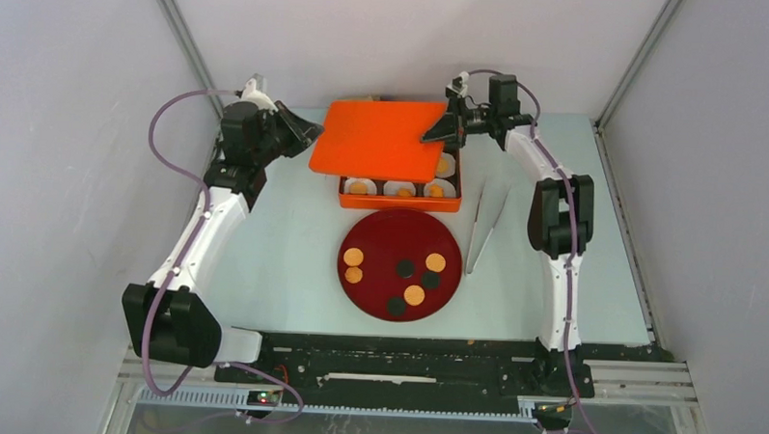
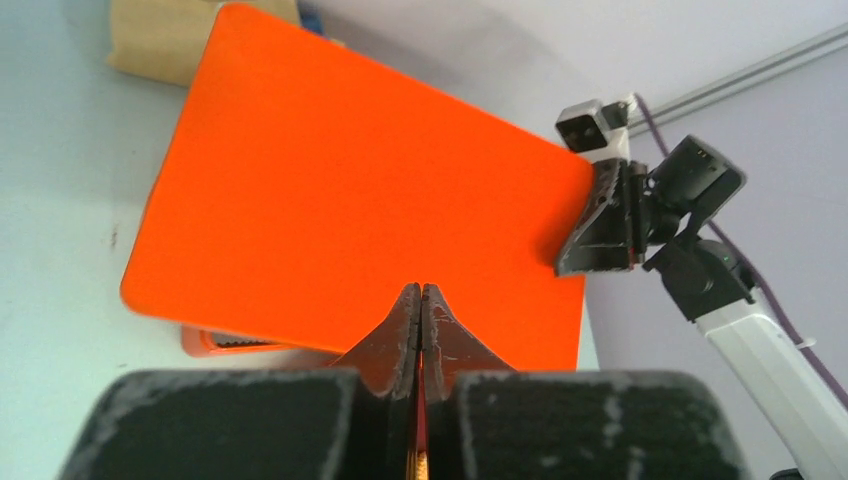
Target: Pack the cookies
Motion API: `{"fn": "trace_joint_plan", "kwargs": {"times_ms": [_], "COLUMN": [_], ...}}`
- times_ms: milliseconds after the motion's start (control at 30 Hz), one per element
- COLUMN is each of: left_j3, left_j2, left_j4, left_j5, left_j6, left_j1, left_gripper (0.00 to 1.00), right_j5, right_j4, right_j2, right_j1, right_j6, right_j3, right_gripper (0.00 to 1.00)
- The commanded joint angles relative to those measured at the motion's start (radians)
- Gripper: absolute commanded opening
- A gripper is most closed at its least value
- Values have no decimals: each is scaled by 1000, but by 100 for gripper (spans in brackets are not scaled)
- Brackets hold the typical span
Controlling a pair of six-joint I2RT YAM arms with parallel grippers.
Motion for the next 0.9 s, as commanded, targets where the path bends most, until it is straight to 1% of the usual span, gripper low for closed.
{"fn": "trace_joint_plan", "kwargs": {"times_ms": [0, 133, 300, 433, 667, 867], "left_j3": [-43, -58, -72, -76, -91, -78], "left_j2": [7, 14, 38, 70, 98, 141], "left_j4": [-25, -45, -42, -29, -5, -1], "left_j5": [-69, -124, -145, -134, -135, -135], "left_j6": [59, 83, 89, 84, 84, 82], "left_j1": [-10, -17, -20, -26, -47, -69], "left_gripper": [2, 1, 0, 0, 0, 0], "right_j5": [-87, -102, -99, -89, -58, -51], "right_j4": [-114, -63, -94, -198, -422, -521], "right_j2": [103, 197, 224, 236, 243, 241], "right_j1": [-5, -17, -12, -24, -81, -129], "right_j6": [-41, 31, -6, -87, -266, -374], "right_j3": [188, 227, 179, 173, 169, 151], "right_gripper": [21, 21, 21, 21, 18, 18]}}
